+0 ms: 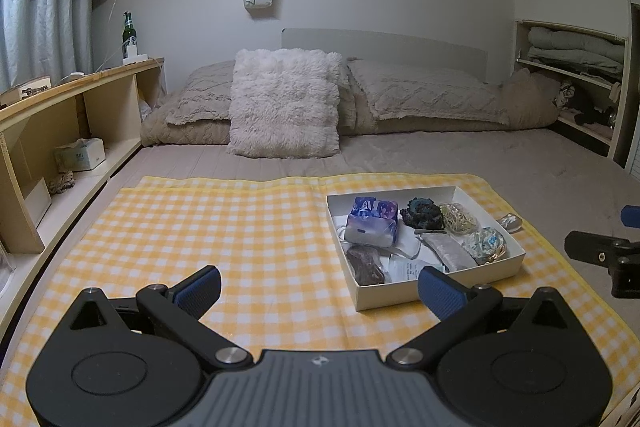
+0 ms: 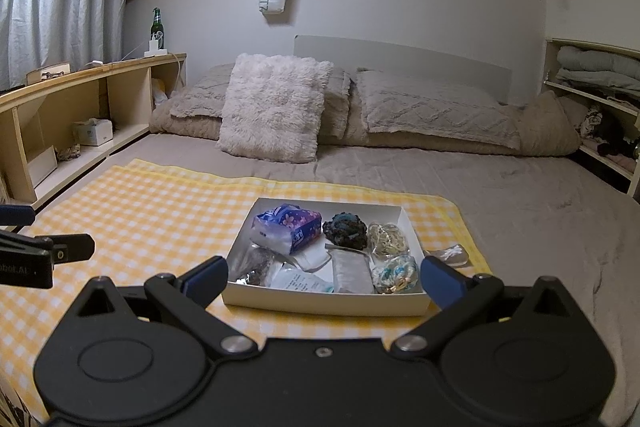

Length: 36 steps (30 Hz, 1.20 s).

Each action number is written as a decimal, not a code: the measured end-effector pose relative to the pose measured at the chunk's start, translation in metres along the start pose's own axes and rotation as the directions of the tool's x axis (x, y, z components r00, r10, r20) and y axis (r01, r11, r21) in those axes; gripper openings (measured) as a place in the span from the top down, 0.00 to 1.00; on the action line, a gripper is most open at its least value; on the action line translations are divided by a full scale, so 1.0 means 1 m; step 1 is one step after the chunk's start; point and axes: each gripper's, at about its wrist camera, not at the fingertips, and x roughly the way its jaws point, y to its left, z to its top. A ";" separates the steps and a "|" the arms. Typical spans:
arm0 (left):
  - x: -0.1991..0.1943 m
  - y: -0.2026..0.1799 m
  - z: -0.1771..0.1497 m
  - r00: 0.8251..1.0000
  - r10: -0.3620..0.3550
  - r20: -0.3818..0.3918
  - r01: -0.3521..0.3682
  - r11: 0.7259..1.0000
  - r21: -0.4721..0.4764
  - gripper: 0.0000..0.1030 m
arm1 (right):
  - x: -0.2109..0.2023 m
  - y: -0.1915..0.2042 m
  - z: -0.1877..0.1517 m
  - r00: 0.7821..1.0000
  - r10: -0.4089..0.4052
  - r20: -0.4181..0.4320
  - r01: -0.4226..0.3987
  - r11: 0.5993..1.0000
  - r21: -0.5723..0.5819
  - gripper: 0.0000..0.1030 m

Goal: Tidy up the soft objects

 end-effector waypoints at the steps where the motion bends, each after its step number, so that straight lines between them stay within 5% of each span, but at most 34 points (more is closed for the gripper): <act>1: 0.000 0.000 0.000 1.000 -0.001 0.000 0.001 1.000 0.000 0.00 | 0.000 0.000 0.000 1.000 0.000 0.000 0.000 1.000 0.000 0.00; 36: -0.001 0.003 0.000 1.000 0.001 0.002 -0.001 1.000 0.000 0.00 | -0.001 0.001 0.001 1.000 -0.002 -0.001 0.002 1.000 -0.003 0.00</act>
